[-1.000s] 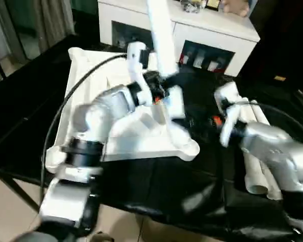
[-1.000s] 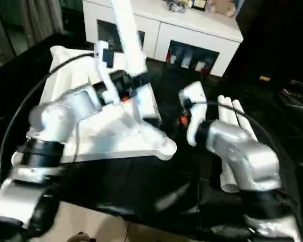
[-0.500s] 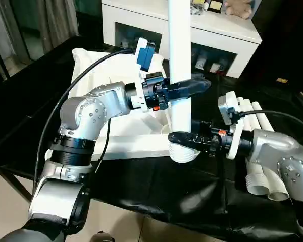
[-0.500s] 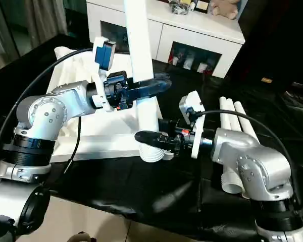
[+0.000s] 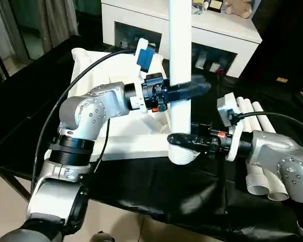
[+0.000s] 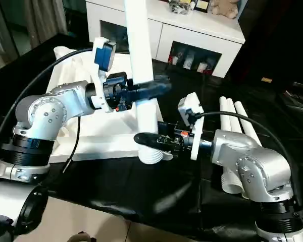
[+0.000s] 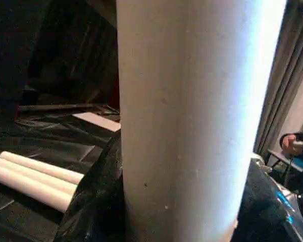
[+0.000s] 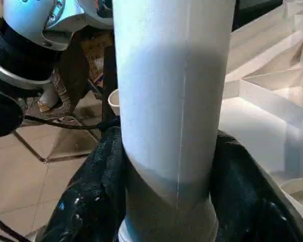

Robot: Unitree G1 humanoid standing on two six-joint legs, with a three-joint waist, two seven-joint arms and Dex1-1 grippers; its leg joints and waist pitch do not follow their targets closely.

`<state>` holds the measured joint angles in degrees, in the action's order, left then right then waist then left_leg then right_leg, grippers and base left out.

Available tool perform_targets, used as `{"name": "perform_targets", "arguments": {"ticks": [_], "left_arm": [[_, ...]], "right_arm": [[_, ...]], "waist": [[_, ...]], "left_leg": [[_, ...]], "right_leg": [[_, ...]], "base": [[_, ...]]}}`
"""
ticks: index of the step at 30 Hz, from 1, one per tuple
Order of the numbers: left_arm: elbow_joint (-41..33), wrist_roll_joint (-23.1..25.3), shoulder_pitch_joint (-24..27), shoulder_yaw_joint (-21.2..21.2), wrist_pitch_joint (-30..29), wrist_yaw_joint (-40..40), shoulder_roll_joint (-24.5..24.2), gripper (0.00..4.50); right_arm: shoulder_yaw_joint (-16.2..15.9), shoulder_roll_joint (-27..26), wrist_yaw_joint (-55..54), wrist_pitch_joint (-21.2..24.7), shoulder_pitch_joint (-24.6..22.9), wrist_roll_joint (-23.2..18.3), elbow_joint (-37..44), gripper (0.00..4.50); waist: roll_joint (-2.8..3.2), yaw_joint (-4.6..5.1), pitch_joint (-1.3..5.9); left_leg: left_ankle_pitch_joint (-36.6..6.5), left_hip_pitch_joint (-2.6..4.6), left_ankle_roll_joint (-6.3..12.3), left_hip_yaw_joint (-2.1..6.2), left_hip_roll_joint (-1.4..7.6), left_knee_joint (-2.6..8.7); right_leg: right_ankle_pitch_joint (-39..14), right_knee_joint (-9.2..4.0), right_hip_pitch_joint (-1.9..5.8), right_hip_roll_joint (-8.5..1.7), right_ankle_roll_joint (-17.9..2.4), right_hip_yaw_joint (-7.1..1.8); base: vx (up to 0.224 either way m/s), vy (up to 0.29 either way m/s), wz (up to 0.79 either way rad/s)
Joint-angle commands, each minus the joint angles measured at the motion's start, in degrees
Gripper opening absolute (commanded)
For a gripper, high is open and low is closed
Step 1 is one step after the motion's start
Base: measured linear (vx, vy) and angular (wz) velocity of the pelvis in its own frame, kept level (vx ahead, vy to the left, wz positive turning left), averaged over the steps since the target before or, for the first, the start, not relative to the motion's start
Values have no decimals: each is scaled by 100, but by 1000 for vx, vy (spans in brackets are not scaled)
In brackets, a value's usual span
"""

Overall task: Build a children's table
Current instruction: Pick table leg

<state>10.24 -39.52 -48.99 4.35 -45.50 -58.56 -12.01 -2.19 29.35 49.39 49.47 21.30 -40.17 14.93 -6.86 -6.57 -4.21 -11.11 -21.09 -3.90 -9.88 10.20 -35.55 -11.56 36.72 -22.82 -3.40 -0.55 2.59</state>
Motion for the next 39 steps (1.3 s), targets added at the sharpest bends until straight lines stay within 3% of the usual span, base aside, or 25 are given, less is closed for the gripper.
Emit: {"name": "perform_targets", "arguments": {"ticks": [1, 6, 17, 39], "left_arm": [[-244, 97, -153, 314, 9, -246, 14, 185], [-250, 181, -211, 465, 48, -343, -23, 185], [-191, 293, -269, 648, 124, -573, -59, 185], [-94, 207, -298, 453, 78, -560, 106, 185]], "right_arm": [[201, 168, -21, 90, 101, 40, -185, 261], [150, 312, 116, 66, 262, 105, -263, 305], [-16, 460, 438, -8, 446, 82, -343, 305], [-216, 378, 713, 67, 396, -27, -236, 305]], "waist": [[58, -4, 412], [38, 2, 415], [15, 1, 420], [-3, -10, 422]], "left_leg": [[-545, 80, -136, 82, 299, 439], [-501, 70, -123, 81, 297, 427], [-380, 65, -53, 73, 298, 415], [-424, 67, -27, 70, 297, 410]], "right_leg": [[-813, -447, 314, -494, -1041, -284], [-834, -434, 317, -491, -1037, -279], [-700, -415, 324, -494, -1117, -274], [-799, -424, 318, -497, -1126, -271]], "base": [[0, 0, 0], [0, 0, 0], [0, 0, 0], [0, 0, 0]]}}
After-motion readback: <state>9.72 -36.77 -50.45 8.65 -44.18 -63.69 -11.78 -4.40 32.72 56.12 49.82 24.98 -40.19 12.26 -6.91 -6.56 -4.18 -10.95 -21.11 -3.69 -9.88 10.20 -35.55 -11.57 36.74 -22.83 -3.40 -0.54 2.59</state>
